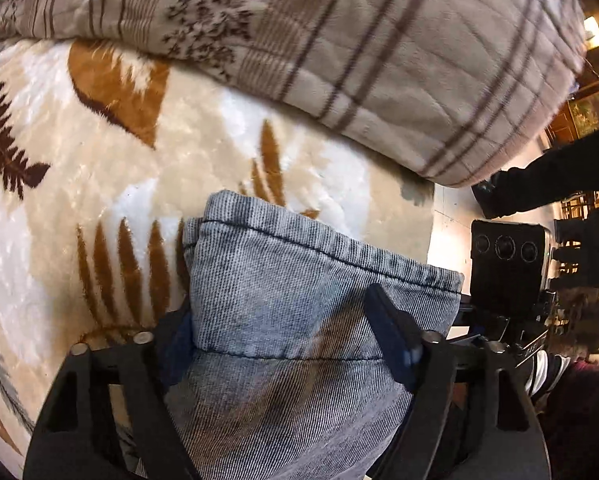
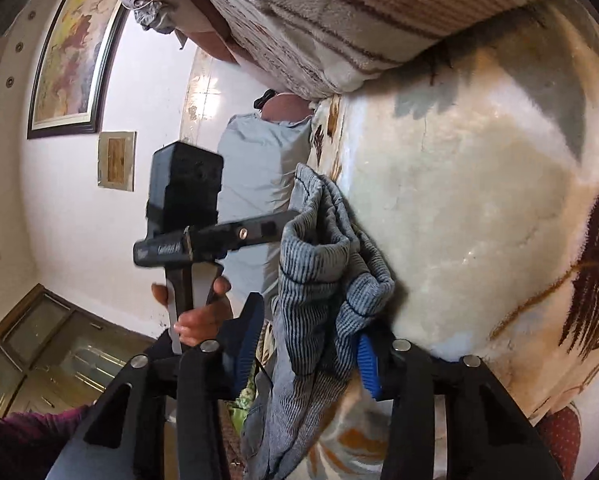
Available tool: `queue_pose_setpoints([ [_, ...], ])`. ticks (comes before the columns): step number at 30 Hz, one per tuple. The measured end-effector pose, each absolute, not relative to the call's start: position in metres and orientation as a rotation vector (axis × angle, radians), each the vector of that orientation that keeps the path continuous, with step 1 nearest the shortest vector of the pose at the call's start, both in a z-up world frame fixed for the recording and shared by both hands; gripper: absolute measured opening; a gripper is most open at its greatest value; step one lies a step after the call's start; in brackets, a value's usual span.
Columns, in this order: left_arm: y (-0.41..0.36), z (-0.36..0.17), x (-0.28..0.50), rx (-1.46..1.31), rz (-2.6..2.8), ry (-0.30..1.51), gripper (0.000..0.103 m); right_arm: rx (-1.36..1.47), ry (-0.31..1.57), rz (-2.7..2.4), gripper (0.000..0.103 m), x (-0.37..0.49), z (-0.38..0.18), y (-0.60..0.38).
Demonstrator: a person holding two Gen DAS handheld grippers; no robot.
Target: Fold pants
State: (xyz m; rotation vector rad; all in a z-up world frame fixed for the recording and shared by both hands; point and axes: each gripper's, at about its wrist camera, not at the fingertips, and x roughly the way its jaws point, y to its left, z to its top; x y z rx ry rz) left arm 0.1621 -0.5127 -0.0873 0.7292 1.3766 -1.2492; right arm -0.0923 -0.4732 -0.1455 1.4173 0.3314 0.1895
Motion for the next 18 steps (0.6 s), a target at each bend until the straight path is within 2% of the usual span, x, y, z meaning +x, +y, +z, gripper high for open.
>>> queue_pose_setpoints([
  [1,-0.511,-0.086,0.160,0.734,-1.237,1.359,0.059,1.407,0.336,0.184,0.043,-0.090,-0.143,-0.473],
  [3,-0.502,-0.082,0.157,0.747,-1.214,1.324,0.037,1.382,0.353,0.165,0.040,-0.088,-0.138,-0.473],
  [6,-0.499,-0.073,0.148,0.754,-1.200,1.276,0.023,1.332,0.380,0.133,0.029,-0.085,-0.129,-0.474],
  [8,-0.499,-0.065,0.135,0.794,-1.192,1.211,0.020,1.275,0.400,0.114,0.028,-0.084,-0.118,-0.473],
  [14,-0.498,-0.043,0.091,0.926,-1.151,1.016,0.020,1.026,0.493,0.034,0.027,-0.077,-0.081,-0.461],
  [18,-0.486,-0.019,0.080,0.954,-1.142,0.953,0.020,0.900,0.510,0.012,0.027,-0.076,-0.055,-0.448],
])
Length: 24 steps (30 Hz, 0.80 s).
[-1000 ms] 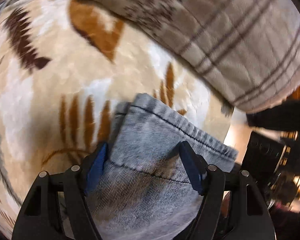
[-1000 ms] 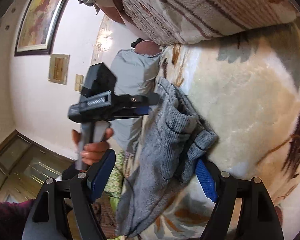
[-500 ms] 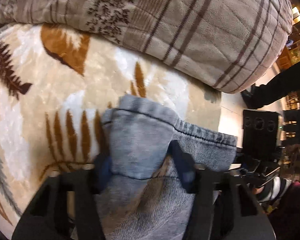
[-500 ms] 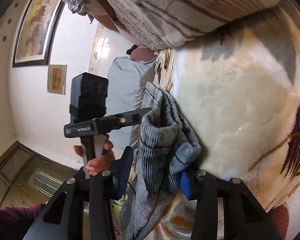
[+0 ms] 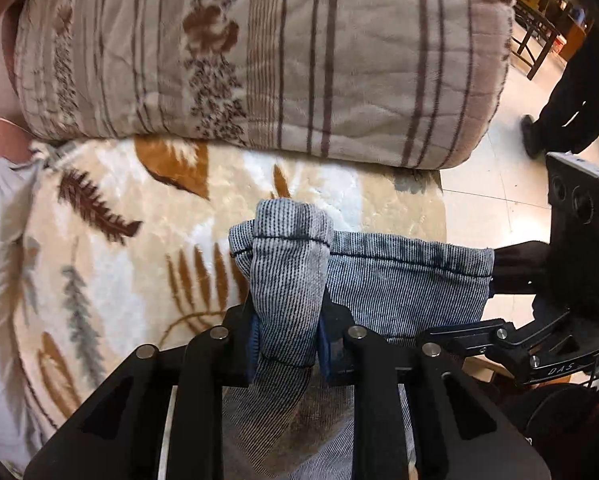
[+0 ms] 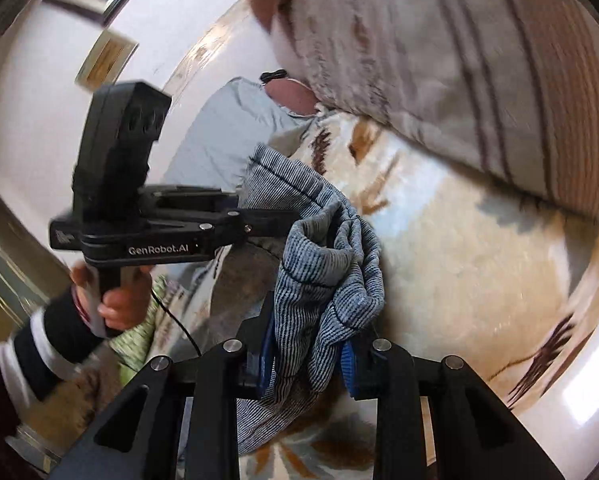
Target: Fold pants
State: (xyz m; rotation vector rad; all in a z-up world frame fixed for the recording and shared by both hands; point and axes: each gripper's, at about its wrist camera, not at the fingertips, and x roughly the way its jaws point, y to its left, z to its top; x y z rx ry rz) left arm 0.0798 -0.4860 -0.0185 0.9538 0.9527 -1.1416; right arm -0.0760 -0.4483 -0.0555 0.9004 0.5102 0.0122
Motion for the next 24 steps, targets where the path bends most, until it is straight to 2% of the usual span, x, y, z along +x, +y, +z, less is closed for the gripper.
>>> queue_pose_setpoints([
  [7,-0.457,0.027,0.081,0.953,-1.121,0.896,0.021,0.732,0.516,-0.006,0.027,-0.074,-0.019,-0.423],
  [16,-0.423,0.037,0.078,1.005,-1.056,0.821,0.021,0.517,0.531,-0.005,0.027,-0.065,0.019,-0.376],
  [24,-0.377,0.048,0.079,0.960,-0.991,0.831,0.021,0.438,0.532,0.058,0.027,-0.059,0.040,-0.336],
])
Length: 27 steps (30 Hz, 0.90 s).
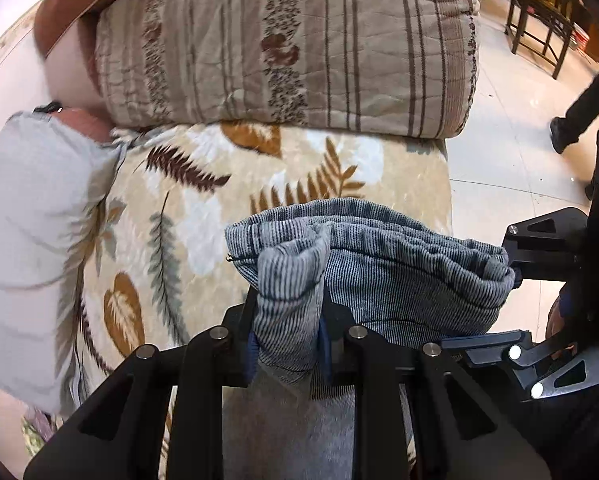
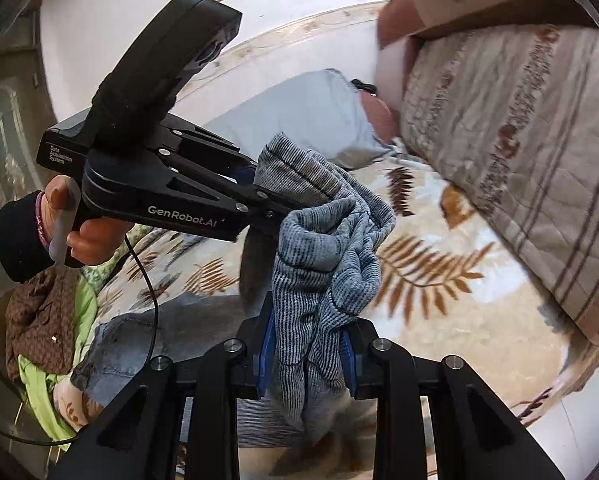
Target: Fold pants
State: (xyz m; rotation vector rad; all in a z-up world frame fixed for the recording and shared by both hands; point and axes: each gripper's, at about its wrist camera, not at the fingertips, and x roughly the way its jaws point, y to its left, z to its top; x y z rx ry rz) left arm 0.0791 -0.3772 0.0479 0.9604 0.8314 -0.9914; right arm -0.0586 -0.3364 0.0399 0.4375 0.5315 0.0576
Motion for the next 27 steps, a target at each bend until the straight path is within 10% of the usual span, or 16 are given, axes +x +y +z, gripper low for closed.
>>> queue_pose_setpoints([
  [27,-0.206,-0.002,0.108,0.720,-0.798,1.032,0.023,0.329,0.762,0.349,0.031,-0.005,0.025,-0.191],
])
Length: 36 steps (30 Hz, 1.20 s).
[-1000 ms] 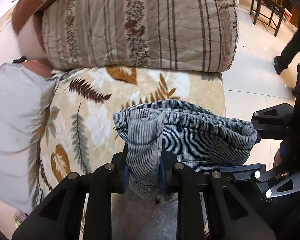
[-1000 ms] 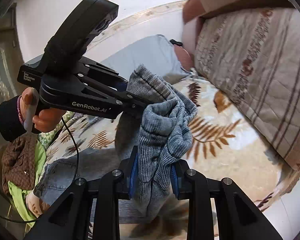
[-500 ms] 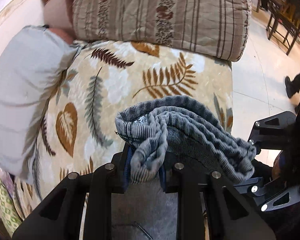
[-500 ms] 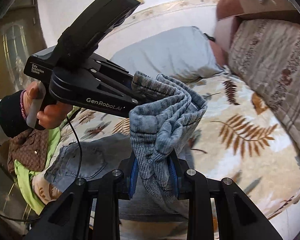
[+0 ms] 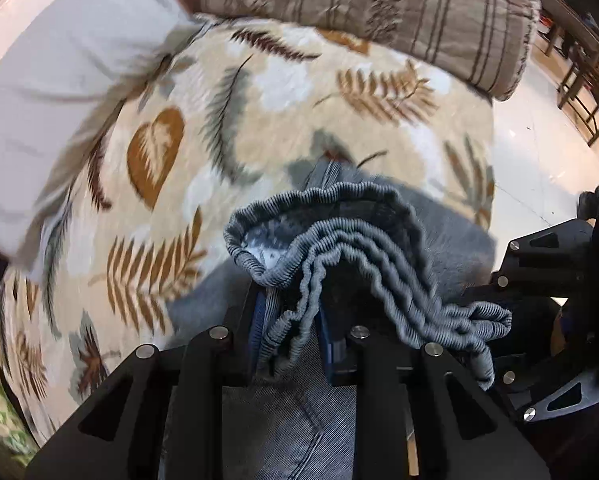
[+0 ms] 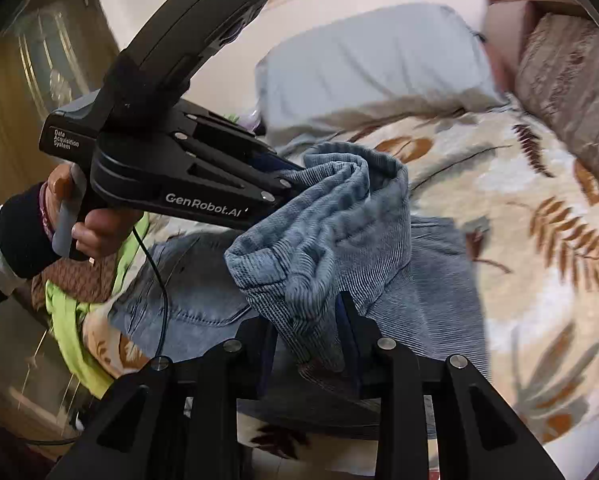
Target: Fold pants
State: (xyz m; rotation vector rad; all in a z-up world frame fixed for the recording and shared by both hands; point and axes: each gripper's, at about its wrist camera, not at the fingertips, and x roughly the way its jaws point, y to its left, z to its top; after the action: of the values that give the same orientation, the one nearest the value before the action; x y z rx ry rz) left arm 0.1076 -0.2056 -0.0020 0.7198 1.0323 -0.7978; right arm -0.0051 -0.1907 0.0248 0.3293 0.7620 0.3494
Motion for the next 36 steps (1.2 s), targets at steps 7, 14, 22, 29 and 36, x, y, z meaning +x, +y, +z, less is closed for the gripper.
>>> queue_pose_setpoints([
  [7,-0.167,-0.029,0.113,0.662,-0.722,1.098,0.023,0.315,0.868,0.417,0.032,0.011,0.003,-0.158],
  [14,-0.138,-0.061,0.112,0.615,-0.611,1.202,0.023,0.385,0.991,0.449,0.041,0.026,-0.028,-0.153],
  [22,-0.095,-0.044,0.108,0.321,-0.504,1.285,0.032,0.421,0.981,0.470,0.066,0.009,-0.004,-0.167],
  [29,-0.073,-0.016,0.113,-0.075,-0.529,1.283,0.069,0.523,0.806,0.433,0.084,-0.015,0.040,-0.234],
  [36,-0.089,-0.053,0.146,-0.375,-0.517,1.413,0.069,0.841,0.804,0.255,0.084,0.031,-0.008,-0.332],
])
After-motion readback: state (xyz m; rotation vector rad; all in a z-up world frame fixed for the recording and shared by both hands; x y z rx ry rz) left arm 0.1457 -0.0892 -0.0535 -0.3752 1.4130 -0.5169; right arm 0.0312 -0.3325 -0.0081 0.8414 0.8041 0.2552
